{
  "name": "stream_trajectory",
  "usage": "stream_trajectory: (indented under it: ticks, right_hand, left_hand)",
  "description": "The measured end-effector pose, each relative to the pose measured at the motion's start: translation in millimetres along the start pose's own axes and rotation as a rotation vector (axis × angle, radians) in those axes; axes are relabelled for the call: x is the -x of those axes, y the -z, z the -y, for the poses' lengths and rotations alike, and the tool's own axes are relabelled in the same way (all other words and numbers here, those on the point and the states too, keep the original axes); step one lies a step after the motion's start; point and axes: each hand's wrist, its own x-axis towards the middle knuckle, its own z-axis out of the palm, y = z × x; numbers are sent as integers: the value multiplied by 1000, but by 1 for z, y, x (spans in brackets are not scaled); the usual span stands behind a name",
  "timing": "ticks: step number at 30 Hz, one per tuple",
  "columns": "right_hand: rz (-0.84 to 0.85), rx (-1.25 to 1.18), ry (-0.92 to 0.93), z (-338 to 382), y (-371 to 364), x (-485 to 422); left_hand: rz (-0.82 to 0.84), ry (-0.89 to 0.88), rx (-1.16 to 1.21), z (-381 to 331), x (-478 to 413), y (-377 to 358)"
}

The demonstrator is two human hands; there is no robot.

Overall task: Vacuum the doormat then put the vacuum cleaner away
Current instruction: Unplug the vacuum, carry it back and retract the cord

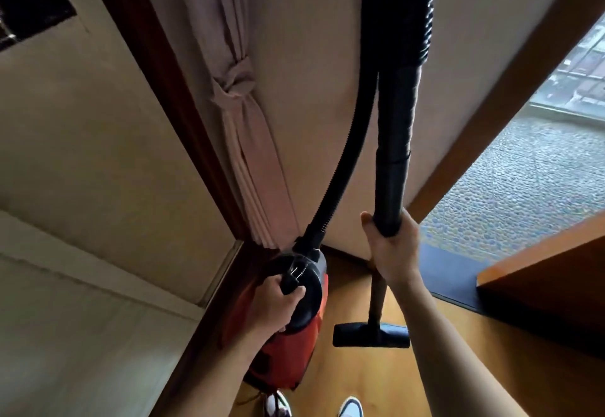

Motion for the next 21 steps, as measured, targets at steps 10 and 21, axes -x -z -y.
stream_trajectory:
  ticks: [10,21]
  right_hand:
    - [71,-80,13,-61,-66,9]
    - [140,-196,16,-185,-149,18]
  left_hand:
    - [-14,180,62,87,-48,-2]
    - [-21,236,123,213,-122,-51]
